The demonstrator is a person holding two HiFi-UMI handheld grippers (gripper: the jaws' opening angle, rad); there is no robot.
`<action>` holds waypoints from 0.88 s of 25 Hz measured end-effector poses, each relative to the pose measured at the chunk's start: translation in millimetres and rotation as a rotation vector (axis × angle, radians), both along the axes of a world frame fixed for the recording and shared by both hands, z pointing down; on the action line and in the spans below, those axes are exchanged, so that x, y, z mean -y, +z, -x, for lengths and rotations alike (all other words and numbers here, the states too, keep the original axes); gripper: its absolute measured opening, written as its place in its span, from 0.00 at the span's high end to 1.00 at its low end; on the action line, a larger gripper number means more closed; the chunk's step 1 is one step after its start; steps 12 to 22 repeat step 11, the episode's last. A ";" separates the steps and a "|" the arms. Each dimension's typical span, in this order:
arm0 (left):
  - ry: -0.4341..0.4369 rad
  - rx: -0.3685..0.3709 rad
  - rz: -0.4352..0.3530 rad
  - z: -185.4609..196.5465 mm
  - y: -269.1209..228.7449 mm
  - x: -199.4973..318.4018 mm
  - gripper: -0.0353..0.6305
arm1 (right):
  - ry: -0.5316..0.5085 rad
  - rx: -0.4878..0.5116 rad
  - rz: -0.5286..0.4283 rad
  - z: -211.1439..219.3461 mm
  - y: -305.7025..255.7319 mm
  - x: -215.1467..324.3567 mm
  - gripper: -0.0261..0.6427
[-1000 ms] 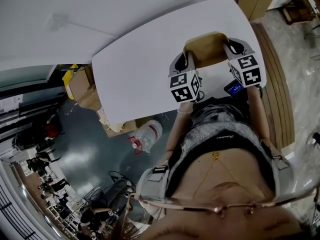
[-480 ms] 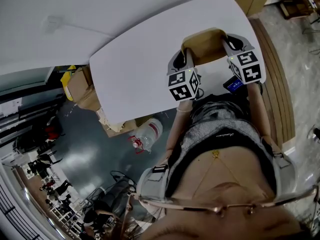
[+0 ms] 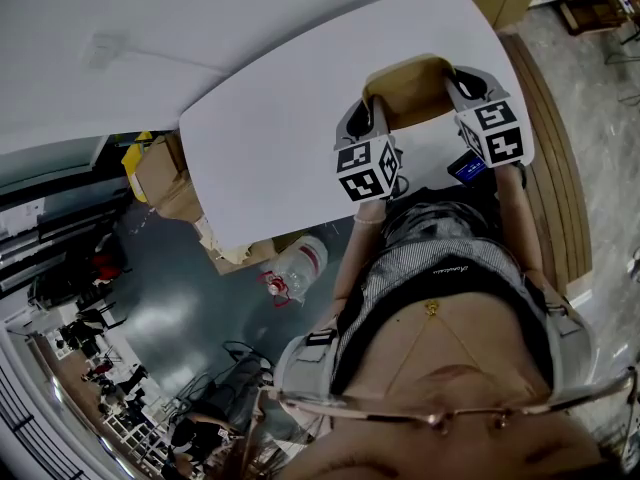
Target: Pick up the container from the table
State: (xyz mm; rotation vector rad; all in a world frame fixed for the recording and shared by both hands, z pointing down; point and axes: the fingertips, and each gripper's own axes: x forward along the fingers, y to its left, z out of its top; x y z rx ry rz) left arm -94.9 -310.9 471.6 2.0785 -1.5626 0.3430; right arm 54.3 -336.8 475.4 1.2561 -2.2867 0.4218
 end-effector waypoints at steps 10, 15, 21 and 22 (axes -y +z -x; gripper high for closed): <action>-0.002 -0.002 0.010 2.0 3.1 5.8 0.90 | -0.002 -0.005 0.010 1.9 3.6 5.5 0.89; -0.002 -0.003 0.011 2.1 3.9 6.5 0.90 | -0.002 -0.005 0.011 2.0 4.4 6.1 0.89; -0.002 -0.003 0.011 2.1 3.9 6.5 0.90 | -0.002 -0.005 0.011 2.0 4.4 6.1 0.89; -0.002 -0.003 0.011 2.1 3.9 6.5 0.90 | -0.002 -0.005 0.011 2.0 4.4 6.1 0.89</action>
